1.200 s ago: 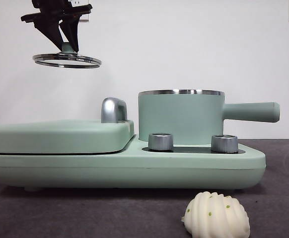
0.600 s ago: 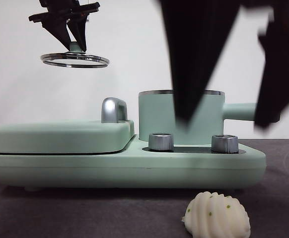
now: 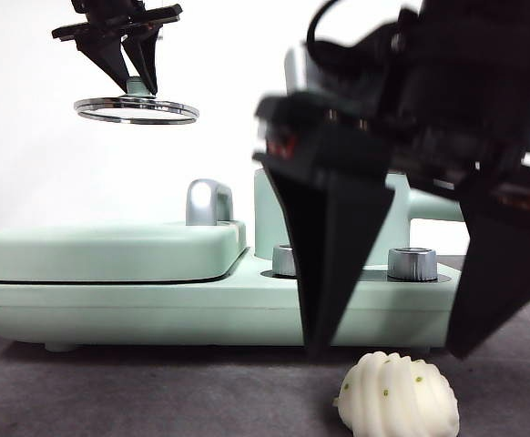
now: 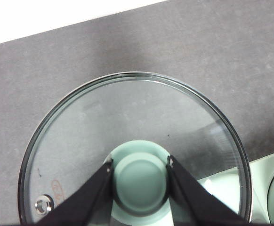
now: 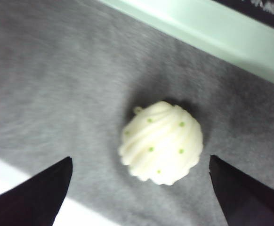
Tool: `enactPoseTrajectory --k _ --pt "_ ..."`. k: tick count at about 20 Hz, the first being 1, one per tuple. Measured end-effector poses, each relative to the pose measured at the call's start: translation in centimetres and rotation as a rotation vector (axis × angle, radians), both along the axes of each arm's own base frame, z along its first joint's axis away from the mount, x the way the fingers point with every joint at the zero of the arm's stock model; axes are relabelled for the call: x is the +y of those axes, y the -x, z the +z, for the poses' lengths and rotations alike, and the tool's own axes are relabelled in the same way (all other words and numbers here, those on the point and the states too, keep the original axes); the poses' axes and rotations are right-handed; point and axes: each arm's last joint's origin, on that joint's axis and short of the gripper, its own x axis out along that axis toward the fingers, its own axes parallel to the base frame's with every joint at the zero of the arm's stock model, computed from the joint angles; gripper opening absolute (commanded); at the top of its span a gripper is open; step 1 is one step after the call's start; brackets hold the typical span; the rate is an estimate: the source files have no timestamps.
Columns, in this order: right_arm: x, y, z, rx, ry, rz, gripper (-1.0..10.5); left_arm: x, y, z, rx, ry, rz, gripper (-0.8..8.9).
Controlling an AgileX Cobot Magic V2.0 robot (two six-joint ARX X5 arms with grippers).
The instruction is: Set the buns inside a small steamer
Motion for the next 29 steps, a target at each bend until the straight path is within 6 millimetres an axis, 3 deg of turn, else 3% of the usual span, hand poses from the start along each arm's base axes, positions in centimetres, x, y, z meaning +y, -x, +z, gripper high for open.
enactPoseTrajectory --k 5,10,17,19,23,27,29 --pt "0.4 -0.9 -1.8 0.03 0.06 0.007 4.5 0.0 0.0 0.0 -0.001 0.0 0.0 0.16" --pt "0.6 -1.0 -2.2 0.026 0.068 0.027 2.4 0.0 0.0 0.0 -0.001 0.0 0.0 0.16" --pt "0.4 -1.2 -1.8 0.04 0.09 0.024 2.2 0.0 -0.1 -0.1 0.001 0.0 0.0 0.16" --pt "0.5 -1.5 0.0 0.044 0.105 0.034 2.2 0.0 -0.1 -0.1 0.001 0.0 0.0 0.16" --pt "0.3 -3.2 7.4 0.02 0.114 0.067 2.2 0.0 -0.1 -0.1 0.001 0.0 0.0 0.16" --pt "-1.6 -7.3 14.7 -0.131 0.018 0.027 2.2 0.0 -0.1 -0.1 0.001 -0.001 0.001 0.16" --pt "-2.8 -10.1 16.5 -0.182 0.017 -0.005 2.2 0.0 -0.1 -0.1 0.002 0.004 -0.004 0.16"
